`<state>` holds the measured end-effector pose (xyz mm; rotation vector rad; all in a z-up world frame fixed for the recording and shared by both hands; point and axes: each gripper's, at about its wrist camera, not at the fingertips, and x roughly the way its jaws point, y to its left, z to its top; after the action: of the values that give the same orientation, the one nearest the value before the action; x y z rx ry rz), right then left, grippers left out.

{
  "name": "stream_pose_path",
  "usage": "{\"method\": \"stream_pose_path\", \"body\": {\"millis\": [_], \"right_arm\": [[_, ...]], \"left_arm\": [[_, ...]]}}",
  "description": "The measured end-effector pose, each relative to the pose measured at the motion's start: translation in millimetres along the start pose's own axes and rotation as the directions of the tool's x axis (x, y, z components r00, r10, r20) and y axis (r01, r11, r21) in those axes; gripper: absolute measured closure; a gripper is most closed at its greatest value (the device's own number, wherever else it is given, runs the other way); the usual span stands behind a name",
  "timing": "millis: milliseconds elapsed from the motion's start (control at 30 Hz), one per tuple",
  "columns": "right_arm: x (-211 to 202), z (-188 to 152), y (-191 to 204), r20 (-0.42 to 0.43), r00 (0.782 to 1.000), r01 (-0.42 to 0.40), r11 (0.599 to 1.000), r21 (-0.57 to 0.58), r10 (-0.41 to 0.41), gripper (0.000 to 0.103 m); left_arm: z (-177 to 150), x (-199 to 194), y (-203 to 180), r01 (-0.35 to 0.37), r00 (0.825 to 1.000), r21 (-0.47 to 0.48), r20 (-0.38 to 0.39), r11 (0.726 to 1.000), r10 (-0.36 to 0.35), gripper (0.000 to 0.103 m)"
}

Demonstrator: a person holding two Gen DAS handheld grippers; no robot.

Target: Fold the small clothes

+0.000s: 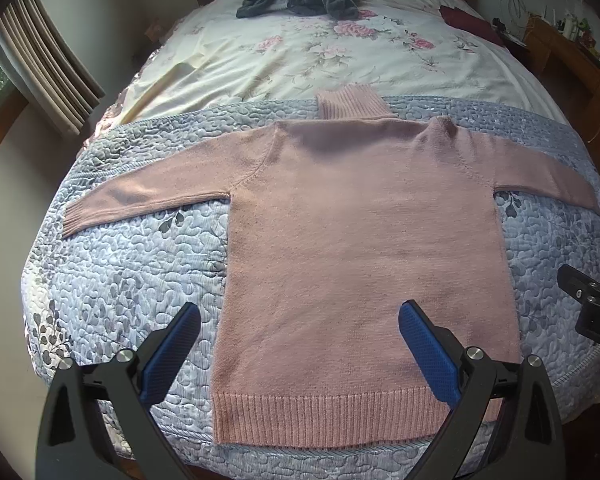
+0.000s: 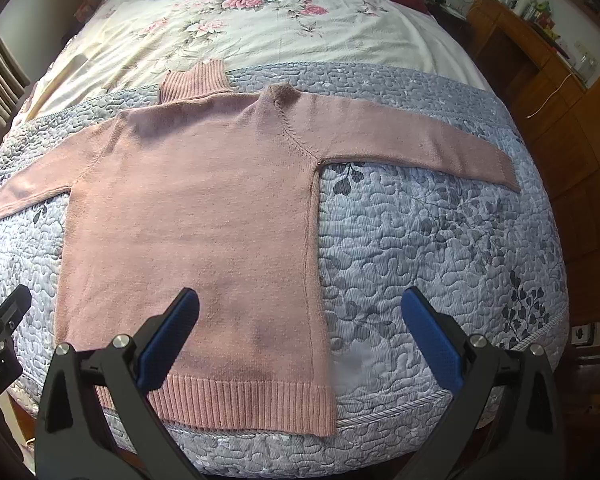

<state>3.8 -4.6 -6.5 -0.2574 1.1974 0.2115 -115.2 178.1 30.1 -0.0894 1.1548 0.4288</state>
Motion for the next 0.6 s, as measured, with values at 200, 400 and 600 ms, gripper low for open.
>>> {"method": "stream_pose_path", "body": {"millis": [200, 400, 600], "right_arm": [[1.8, 0.6, -0.2, -0.002, 1.0, -0.004, 1.0, 0.003, 0.004, 0.003], [3.7, 0.7, -0.6, -0.002, 1.0, -0.006, 1.0, 0.004, 0.006, 0.003], [4.7, 1.4, -1.7, -0.007, 1.0, -0.008, 1.0, 0.008, 0.008, 0.003]], "left_arm": [[0.2, 2.4, 1.6, -0.001, 1.0, -0.003, -0.003, 1.0, 0.001, 0.004], [-0.7, 3.3, 2.0, -0.004, 1.0, -0.003, -0.004, 1.0, 0.004, 0.004], [0.1, 3.7, 2.2, -0.005, 1.0, -0.002, -0.001, 1.0, 0.005, 0.004]]}}
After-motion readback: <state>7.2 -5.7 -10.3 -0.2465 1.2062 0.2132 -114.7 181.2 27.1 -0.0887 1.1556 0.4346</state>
